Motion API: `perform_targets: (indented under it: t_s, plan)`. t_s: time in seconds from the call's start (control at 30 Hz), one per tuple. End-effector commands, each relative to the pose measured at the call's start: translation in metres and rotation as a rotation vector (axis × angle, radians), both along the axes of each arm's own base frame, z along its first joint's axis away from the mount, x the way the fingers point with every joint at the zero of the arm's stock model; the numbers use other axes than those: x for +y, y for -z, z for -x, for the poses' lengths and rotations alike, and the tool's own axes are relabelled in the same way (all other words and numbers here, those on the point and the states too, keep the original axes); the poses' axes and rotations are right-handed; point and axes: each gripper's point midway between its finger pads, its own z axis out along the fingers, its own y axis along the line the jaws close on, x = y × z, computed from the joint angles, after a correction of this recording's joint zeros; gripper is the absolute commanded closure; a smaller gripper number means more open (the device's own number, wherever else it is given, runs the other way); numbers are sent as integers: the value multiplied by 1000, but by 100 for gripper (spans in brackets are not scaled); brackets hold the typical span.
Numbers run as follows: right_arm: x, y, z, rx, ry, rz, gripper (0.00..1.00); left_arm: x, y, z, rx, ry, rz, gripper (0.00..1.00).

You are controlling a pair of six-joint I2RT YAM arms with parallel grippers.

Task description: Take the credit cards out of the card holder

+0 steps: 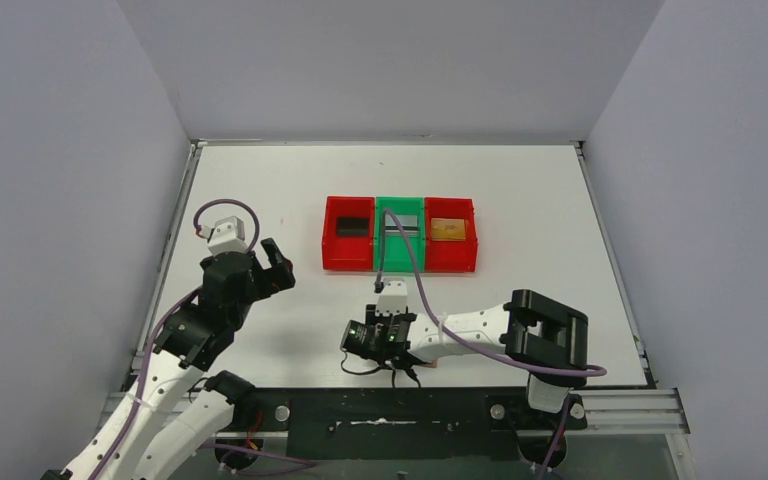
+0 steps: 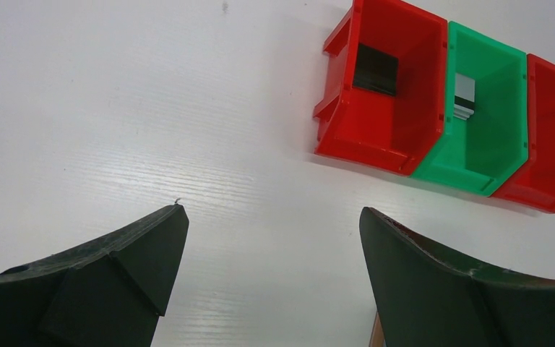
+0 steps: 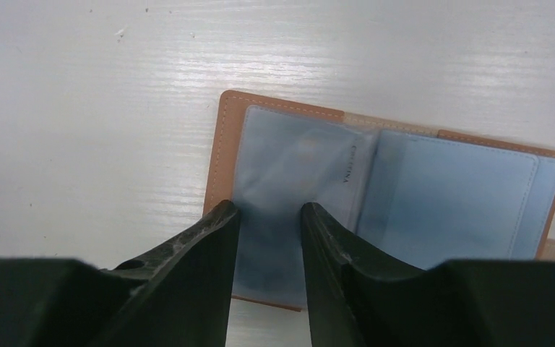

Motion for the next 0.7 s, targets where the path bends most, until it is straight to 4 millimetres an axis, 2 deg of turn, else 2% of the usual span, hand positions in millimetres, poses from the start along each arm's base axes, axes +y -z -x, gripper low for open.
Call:
perform_targets:
  t_s: [0.0, 0.07, 0.23, 0.4, 0.53, 0.67]
  plan:
    - [-15, 25, 7, 23, 26, 51, 69, -2, -6, -2, -24, 0, 12, 9]
    - [-16, 23, 6, 12, 31, 46, 75, -2, -6, -3, -20, 3, 11, 9]
    - [-8, 10, 1, -21, 13, -24, 80, -6, -1, -4, -1, 19, 8, 9]
    - [12, -20, -4, -68, -54, -207, 83, -15, 4, -5, 19, 55, 13, 9]
    - [25, -43, -6, -96, -116, -409, 83, -36, 7, -2, 27, 154, 69, 9]
    - [29, -56, -7, -101, -172, -612, 83, -77, 16, 9, 51, 326, 228, 10]
